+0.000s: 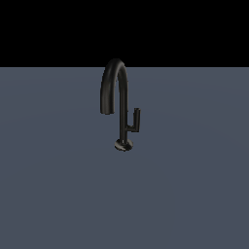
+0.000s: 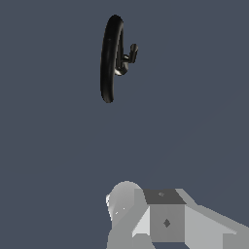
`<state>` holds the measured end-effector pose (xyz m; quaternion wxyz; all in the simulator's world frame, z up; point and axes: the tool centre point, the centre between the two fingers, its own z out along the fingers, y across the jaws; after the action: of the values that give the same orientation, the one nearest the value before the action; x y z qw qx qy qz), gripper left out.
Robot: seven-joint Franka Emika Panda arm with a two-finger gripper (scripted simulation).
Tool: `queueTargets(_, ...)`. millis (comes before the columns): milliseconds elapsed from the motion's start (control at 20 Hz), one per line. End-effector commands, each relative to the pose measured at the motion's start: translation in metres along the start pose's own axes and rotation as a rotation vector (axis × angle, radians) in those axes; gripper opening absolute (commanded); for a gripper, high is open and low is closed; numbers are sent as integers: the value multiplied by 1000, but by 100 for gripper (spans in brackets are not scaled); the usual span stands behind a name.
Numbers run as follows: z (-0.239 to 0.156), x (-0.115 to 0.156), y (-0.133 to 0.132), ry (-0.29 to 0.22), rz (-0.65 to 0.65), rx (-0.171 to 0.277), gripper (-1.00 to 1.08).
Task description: Turn on the faucet by rotating a designated handle.
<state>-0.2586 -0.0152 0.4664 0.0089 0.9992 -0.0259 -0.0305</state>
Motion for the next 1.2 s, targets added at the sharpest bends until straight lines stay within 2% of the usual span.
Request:
queueTargets(0, 0, 0, 0, 0, 0, 0, -100)
queueTargets(300, 1, 5, -1, -12, 14, 14, -100)
queueTargets(600, 4, 20, -3, -48, 56, 56, -100)
queueTargets(850, 9, 40, -4, -99, 114, 115, -100)
queueTargets(1150, 19, 74, -5, -181, 210, 211, -100)
